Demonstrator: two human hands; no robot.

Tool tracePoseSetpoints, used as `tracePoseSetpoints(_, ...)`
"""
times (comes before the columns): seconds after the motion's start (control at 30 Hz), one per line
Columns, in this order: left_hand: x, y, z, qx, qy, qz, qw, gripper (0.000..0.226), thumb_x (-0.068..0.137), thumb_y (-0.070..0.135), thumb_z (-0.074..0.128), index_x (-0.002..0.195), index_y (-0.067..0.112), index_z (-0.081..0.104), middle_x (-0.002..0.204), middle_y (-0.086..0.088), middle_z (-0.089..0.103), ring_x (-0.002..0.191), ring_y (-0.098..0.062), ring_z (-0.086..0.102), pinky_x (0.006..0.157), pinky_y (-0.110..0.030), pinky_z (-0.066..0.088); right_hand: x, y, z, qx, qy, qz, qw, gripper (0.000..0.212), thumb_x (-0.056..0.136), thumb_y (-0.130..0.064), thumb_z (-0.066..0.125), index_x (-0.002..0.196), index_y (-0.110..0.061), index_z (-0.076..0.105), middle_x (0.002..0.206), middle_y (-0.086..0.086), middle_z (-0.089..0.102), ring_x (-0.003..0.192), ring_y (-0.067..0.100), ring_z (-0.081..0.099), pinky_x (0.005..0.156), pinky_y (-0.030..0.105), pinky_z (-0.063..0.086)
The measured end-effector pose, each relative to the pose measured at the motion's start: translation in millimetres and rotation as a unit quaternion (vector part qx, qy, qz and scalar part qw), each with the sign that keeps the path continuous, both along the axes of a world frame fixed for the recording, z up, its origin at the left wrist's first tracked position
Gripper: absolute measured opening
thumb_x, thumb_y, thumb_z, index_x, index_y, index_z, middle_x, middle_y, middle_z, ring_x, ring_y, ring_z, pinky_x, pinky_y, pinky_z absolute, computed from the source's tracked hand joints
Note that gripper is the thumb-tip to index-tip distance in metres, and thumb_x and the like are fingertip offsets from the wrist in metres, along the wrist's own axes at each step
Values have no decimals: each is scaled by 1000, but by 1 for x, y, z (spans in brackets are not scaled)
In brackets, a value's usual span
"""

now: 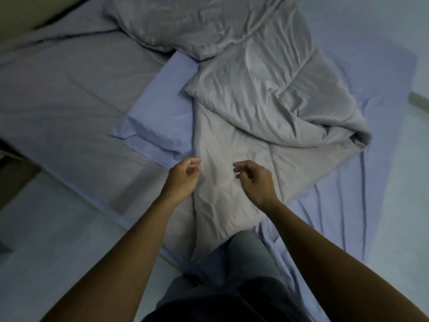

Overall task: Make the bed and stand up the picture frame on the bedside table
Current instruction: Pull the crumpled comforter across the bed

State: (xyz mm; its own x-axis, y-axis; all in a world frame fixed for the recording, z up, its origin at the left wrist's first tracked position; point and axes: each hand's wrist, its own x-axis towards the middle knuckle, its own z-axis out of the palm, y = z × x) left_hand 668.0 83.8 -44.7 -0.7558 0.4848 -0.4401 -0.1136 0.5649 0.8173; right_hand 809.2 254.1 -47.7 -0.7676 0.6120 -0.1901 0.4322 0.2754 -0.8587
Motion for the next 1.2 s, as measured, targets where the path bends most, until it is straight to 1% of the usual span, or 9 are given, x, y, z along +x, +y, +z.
tracePoseSetpoints(0.27, -30, 64, -104, -116, -36, 140, 983, 41, 90, 17, 63, 130, 10, 57, 117, -5, 62, 115, -25, 59, 82, -21, 37, -115, 86, -94, 17, -27, 158, 987, 31, 93, 1, 52, 113, -14, 71, 101, -4, 73, 90, 4, 69, 78, 6, 48)
tracePoseSetpoints(0.47, -30, 108, -157, -45, -55, 304, 950, 59, 82, 31, 76, 131, 20, 44, 115, 0, 61, 94, -19, 61, 76, -27, 45, -152, 130, -142, 82, 2, 205, 975, 28, 92, 0, 54, 109, -12, 72, 101, -6, 73, 90, 3, 68, 86, 16, 53)
tracePoseSetpoints(0.6, -18, 103, -156, -4, 43, 223, 974, 38, 93, 38, 62, 126, 25, 48, 107, -3, 66, 87, -21, 63, 73, -33, 50, -164, 138, -151, 153, 80, 243, 955, 33, 92, -1, 54, 121, -9, 66, 115, 5, 68, 103, 16, 65, 95, 30, 53)
tracePoseSetpoints(0.73, 6, 73, -140, -3, 93, 137, 986, 33, 95, 33, 61, 126, 25, 53, 102, 2, 69, 85, -14, 65, 70, -23, 49, -184, 135, -139, 216, 97, 307, 922, 45, 95, -1, 50, 140, -6, 51, 143, 15, 49, 134, 24, 47, 118, 31, 34)
tracePoseSetpoints(0.8, 21, 54, -133, -5, 89, 96, 991, 35, 96, 27, 60, 130, 22, 54, 105, 8, 69, 90, -6, 66, 77, -17, 50, -200, 134, -134, 263, 121, 371, 882, 51, 91, 3, 51, 141, 1, 49, 147, 22, 45, 139, 30, 42, 121, 32, 27)
tracePoseSetpoints(0.87, 37, 38, -126, 6, 93, 67, 993, 35, 97, 21, 60, 132, 21, 54, 103, 20, 66, 92, 7, 64, 81, -12, 49, -216, 131, -135, 292, 129, 490, 811, 55, 89, 4, 52, 144, 1, 47, 152, 22, 42, 143, 32, 39, 121, 39, 29)
tracePoseSetpoints(0.97, 54, 24, -115, 13, 126, 50, 991, 27, 95, 16, 59, 121, 22, 60, 96, 27, 64, 88, 12, 62, 77, -9, 47, -226, 124, -138, 320, 30, 644, 695, 63, 90, -1, 59, 150, -9, 42, 158, 15, 36, 148, 28, 33, 123, 40, 24)
tracePoseSetpoints(1.1, 71, 16, -100, 18, 133, 36, 990, 23, 92, 20, 54, 114, 23, 62, 87, 31, 61, 79, 12, 61, 72, -7, 44, -231, 115, -122, 393, -118, 655, 635, 59, 98, -10, 48, 154, -18, 32, 165, 5, 19, 155, 22, 10, 124, 37, 5)
tracePoseSetpoints(1.2, 87, 18, -88, 27, 121, 7, 992, 28, 90, 22, 50, 114, 18, 64, 86, 34, 59, 78, 12, 60, 72, -5, 43, -233, 106, -110, 500, -172, 607, 594, 54, 105, -18, 34, 158, -20, 20, 168, 4, 9, 155, 24, 4, 123, 38, 10)
